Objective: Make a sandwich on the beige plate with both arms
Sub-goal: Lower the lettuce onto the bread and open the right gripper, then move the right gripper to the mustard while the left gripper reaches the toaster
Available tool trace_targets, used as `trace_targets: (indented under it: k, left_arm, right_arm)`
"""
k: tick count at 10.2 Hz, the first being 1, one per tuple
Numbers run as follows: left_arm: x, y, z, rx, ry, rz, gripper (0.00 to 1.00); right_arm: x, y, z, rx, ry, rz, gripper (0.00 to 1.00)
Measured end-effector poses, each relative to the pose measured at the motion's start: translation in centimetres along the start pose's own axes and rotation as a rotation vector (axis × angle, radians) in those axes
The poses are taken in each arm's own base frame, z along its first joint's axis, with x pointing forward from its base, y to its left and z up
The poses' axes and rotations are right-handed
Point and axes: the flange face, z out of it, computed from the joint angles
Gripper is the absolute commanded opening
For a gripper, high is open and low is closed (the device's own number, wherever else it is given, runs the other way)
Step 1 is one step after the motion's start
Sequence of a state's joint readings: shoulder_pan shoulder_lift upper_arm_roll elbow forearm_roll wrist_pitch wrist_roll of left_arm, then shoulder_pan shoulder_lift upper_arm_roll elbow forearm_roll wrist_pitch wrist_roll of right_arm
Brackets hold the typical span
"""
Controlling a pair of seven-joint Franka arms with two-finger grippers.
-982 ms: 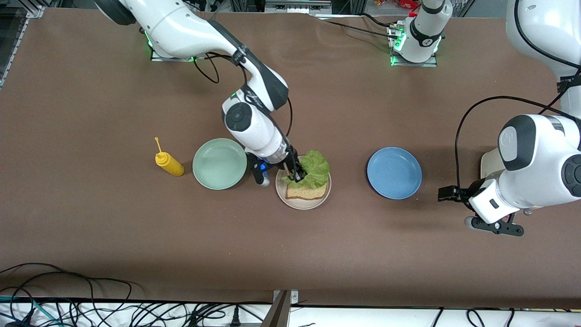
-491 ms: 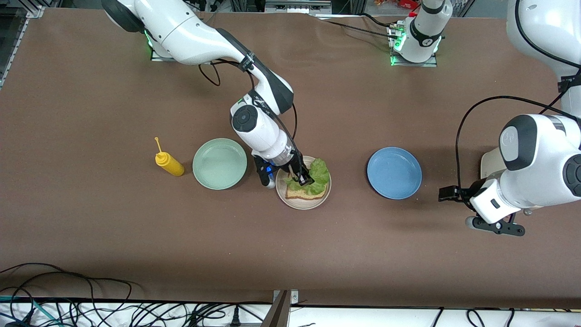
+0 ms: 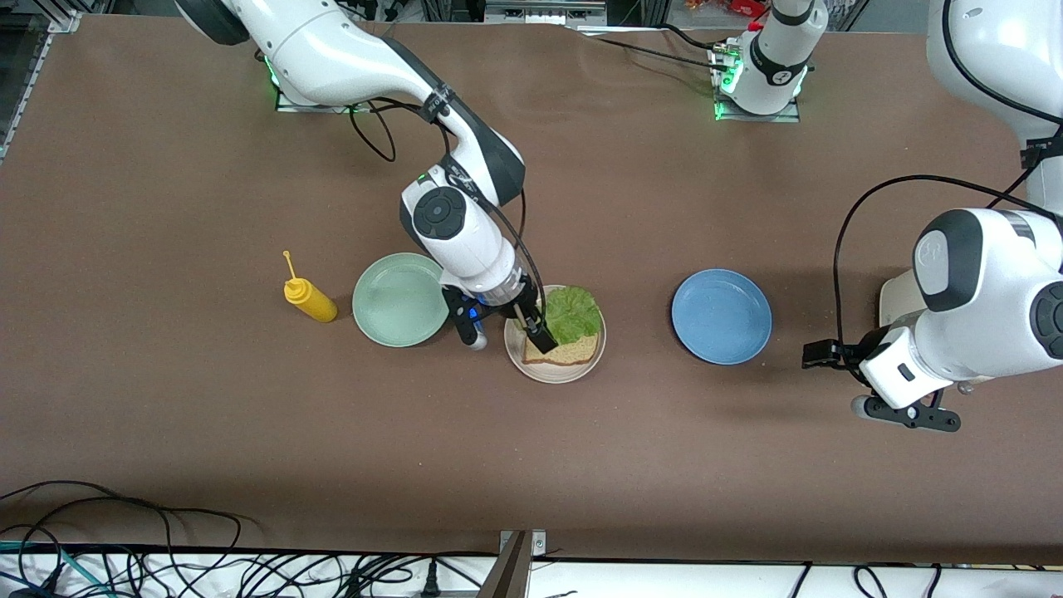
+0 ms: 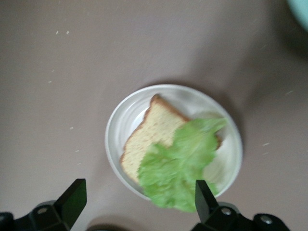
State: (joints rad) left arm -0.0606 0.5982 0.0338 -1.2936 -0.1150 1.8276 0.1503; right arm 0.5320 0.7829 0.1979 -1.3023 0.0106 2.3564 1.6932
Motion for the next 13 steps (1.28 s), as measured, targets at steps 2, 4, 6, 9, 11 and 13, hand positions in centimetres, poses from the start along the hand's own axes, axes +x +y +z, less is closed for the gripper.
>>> trace_targets:
  k: [2, 4, 6, 9, 11, 13]
  left_arm:
    - [0.0, 0.0, 0.0, 0.0, 0.0, 0.0, 1.0]
    - [0.0, 0.0, 0.0, 0.0, 0.0, 0.001, 1.0]
    - [0.0, 0.1, 0.0, 0.0, 0.0, 0.001, 1.0]
    - [0.0, 0.1, 0.0, -0.001, 0.0, 0.002, 1.0]
    - [0.0, 0.1, -0.1, 0.0, 0.001, 0.0, 1.0]
    - [0.0, 0.1, -0.1, 0.003, 0.002, 0.002, 1.0]
  right_arm:
    - [0.4, 0.4, -1.4, -0.069, 0.042, -0.033, 1.0]
    - [2.2, 0.4, -3.9, -0.13, 0.061, -0.088, 1.0]
    - [4.9, 0.5, -7.5, -0.192, 0.072, -0.162, 1.0]
    - [9.2, 1.6, -12.3, -0.319, 0.08, -0.293, 1.0]
    - [12.6, 3.0, -14.6, -0.429, 0.075, -0.404, 1.0]
    - [16.4, 4.2, -17.6, -0.499, 0.055, -0.527, 1.0]
